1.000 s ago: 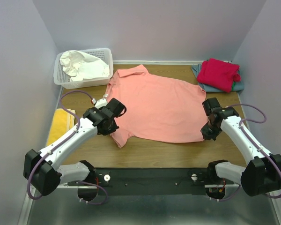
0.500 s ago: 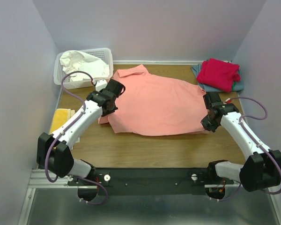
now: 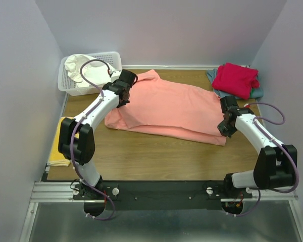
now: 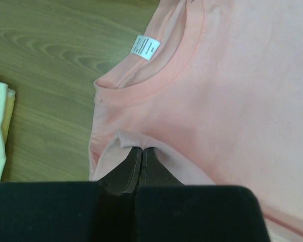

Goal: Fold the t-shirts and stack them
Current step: Fold the tshirt

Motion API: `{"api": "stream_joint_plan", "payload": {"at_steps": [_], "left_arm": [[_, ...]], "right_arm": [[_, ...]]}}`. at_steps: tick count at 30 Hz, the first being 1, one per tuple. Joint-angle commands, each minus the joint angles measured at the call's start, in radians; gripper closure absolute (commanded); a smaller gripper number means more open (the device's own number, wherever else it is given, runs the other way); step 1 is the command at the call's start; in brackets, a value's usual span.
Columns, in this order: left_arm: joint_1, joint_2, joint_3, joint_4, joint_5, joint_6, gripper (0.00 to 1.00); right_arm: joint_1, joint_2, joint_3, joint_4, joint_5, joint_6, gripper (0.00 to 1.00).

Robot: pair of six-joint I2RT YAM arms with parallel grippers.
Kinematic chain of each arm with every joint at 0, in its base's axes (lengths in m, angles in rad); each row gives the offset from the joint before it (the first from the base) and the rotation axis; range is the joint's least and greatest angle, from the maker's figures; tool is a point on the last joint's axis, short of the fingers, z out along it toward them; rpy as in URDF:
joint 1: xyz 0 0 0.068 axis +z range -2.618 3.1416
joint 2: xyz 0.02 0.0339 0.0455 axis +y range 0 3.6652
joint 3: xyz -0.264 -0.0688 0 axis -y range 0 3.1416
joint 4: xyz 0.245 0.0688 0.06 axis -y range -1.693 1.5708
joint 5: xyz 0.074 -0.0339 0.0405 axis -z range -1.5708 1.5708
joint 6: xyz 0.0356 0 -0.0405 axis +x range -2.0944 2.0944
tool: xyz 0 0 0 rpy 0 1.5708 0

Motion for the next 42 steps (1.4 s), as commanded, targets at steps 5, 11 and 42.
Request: {"api": "stream_joint_plan", "payload": {"at_steps": [5,11,42], "left_arm": [[0.041,0.112,0.133,0.048,-0.023,0.104,1.00],[0.053,0.176,0.171,0.067,0.004,0.117,1.00],[0.064,0.389,0.522,0.117,-0.045,0.110,0.52]], "right_arm": [[-0.051,0.097,0.049,0.109,0.039,-0.035,0.99],[-0.069,0.166,0.084,0.136,0.040,-0.051,0.99],[-0.091,0.310,0.379,0.223,0.094,-0.247,0.19]]}}
